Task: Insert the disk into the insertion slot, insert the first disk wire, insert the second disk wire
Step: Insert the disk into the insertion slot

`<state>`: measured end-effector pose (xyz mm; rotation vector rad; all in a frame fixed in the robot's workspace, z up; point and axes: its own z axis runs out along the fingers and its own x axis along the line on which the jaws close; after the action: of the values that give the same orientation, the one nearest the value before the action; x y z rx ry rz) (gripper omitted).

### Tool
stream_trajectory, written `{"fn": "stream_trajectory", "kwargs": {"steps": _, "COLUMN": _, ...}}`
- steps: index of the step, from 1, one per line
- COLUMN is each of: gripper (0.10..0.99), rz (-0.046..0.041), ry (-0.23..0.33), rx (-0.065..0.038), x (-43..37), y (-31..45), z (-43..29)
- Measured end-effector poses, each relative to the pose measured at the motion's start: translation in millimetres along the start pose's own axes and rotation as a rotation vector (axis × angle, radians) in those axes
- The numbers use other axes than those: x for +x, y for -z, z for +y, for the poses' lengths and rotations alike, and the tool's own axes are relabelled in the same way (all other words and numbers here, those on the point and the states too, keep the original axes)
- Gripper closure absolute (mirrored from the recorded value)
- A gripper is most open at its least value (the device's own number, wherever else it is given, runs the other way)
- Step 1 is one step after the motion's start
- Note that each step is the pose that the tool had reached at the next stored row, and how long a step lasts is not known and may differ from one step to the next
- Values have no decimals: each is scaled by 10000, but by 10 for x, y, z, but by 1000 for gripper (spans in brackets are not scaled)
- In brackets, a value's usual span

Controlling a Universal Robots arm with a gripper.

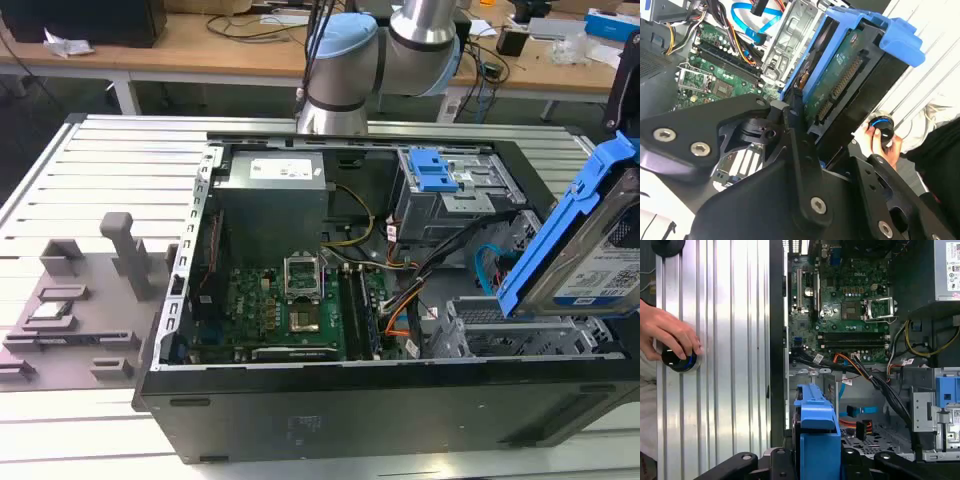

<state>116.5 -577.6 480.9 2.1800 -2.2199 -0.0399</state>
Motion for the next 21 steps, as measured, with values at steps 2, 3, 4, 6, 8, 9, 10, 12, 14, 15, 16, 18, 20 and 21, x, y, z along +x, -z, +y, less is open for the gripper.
{"fn": "stream_trajectory", "kwargs": {"steps": 2, "gripper": 729, "rz": -1, "ry": 0, "rx": 0, "x": -4, "y": -16, "z": -1}}
{"fn": "stream_trajectory", "kwargs": {"steps": 3, "gripper": 729, "rz": -1, "ry": 0, "rx": 0, "x": -15, "y": -20, "z": -1}}
{"fn": "stream_trajectory", "kwargs": {"steps": 4, "gripper": 729, "rz": 0, "ry": 0, "rx": 0, "x": -33, "y": -22, "z": -1}}
{"fn": "stream_trajectory", "kwargs": {"steps": 6, "gripper": 729, "rz": -1, "ry": 1, "rx": 0, "x": -90, "y": -27, "z": 0}}
{"fn": "stream_trajectory", "kwargs": {"steps": 8, "gripper": 729, "rz": 0, "ry": -1, "rx": 0, "x": -139, "y": -32, "z": 3}}
{"fn": "stream_trajectory", "kwargs": {"steps": 9, "gripper": 729, "rz": -1, "ry": -2, "rx": 0, "x": -151, "y": -36, "z": 6}}
{"fn": "stream_trajectory", "kwargs": {"steps": 10, "gripper": 729, "rz": 0, "ry": -2, "rx": 0, "x": -159, "y": -41, "z": 10}}
{"fn": "stream_trajectory", "kwargs": {"steps": 12, "gripper": 729, "rz": -3, "ry": -1, "rx": 0, "x": -166, "y": -56, "z": 30}}
{"fn": "stream_trajectory", "kwargs": {"steps": 14, "gripper": 729, "rz": -1, "ry": 2, "rx": 0, "x": -169, "y": -88, "z": 43}}
{"fn": "stream_trajectory", "kwargs": {"steps": 15, "gripper": 729, "rz": -2, "ry": 0, "rx": 0, "x": -171, "y": -108, "z": 46}}
{"fn": "stream_trajectory", "kwargs": {"steps": 16, "gripper": 729, "rz": -1, "ry": -1, "rx": 0, "x": -174, "y": -132, "z": 49}}
{"fn": "stream_trajectory", "kwargs": {"steps": 18, "gripper": 729, "rz": -2, "ry": 1, "rx": 0, "x": -175, "y": -152, "z": 49}}
{"fn": "stream_trajectory", "kwargs": {"steps": 20, "gripper": 729, "rz": -2, "ry": 0, "rx": 0, "x": -176, "y": -163, "z": 49}}
{"fn": "stream_trajectory", "kwargs": {"steps": 21, "gripper": 729, "rz": -1, "ry": 0, "rx": 0, "x": -176, "y": -168, "z": 49}}
